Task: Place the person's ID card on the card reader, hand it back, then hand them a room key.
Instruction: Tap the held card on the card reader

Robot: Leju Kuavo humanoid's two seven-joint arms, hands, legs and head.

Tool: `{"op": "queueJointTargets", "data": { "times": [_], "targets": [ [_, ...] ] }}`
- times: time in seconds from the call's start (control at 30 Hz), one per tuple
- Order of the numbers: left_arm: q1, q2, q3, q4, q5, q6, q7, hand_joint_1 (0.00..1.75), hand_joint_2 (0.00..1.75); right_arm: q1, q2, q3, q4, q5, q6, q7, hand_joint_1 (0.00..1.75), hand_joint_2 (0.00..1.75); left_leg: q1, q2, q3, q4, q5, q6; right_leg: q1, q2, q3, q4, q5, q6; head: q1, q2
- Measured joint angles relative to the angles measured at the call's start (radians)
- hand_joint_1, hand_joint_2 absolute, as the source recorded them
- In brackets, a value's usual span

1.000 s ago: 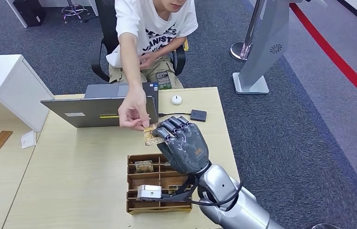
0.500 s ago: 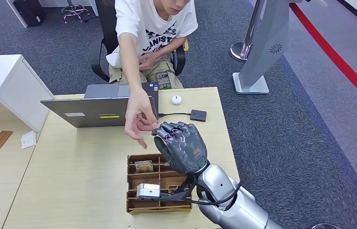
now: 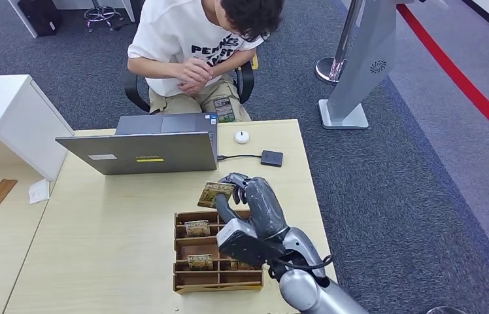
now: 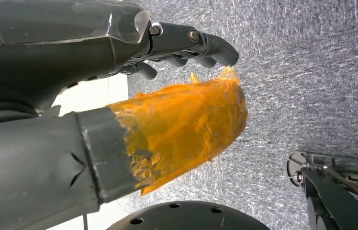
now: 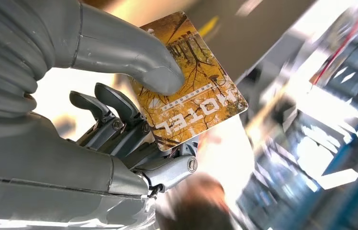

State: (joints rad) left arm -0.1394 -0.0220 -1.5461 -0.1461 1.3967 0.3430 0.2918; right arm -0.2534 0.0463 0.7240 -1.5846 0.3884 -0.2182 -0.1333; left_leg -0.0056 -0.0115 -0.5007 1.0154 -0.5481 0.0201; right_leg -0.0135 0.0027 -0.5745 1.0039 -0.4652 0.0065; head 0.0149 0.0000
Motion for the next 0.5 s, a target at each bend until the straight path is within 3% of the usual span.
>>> {"op": "queueJointTargets", "data": {
  "times": [0.13,0.23,0.33,0.5],
  "targets": [
    [0.001,0.0,0.0,0.0,0.021,0.012,-0.004,0.0,0.0,0.067,0.008,-0.074,-0.051,-0.338,0.149,-0.014,1.75,1.75,0.0,0.0,0.0,0.0,0.0,0.0,0.0,0.0,0.0,0.0,0.0,0.0,0.0,0.0],
    [0.002,0.0,0.001,0.0,0.032,0.016,-0.008,0.0,0.0,0.115,0.008,-0.125,-0.077,-0.51,0.237,-0.008,1.75,1.75,0.0,0.0,0.0,0.0,0.0,0.0,0.0,0.0,0.0,0.0,0.0,0.0,0.0,0.0],
    [0.002,0.0,0.001,0.0,0.04,0.017,-0.01,0.0,0.0,0.153,0.007,-0.168,-0.093,-0.592,0.275,-0.004,1.75,1.75,0.0,0.0,0.0,0.0,0.0,0.0,0.0,0.0,0.0,0.0,0.0,0.0,0.0,0.0],
    [0.003,0.001,0.001,0.0,0.043,0.019,-0.011,0.0,0.0,0.194,0.005,-0.209,-0.108,-0.612,0.288,-0.003,1.75,1.75,0.0,0.0,0.0,0.0,0.0,0.0,0.0,0.0,-0.001,0.0,0.0,0.0,0.0,0.0]
  ]
}}
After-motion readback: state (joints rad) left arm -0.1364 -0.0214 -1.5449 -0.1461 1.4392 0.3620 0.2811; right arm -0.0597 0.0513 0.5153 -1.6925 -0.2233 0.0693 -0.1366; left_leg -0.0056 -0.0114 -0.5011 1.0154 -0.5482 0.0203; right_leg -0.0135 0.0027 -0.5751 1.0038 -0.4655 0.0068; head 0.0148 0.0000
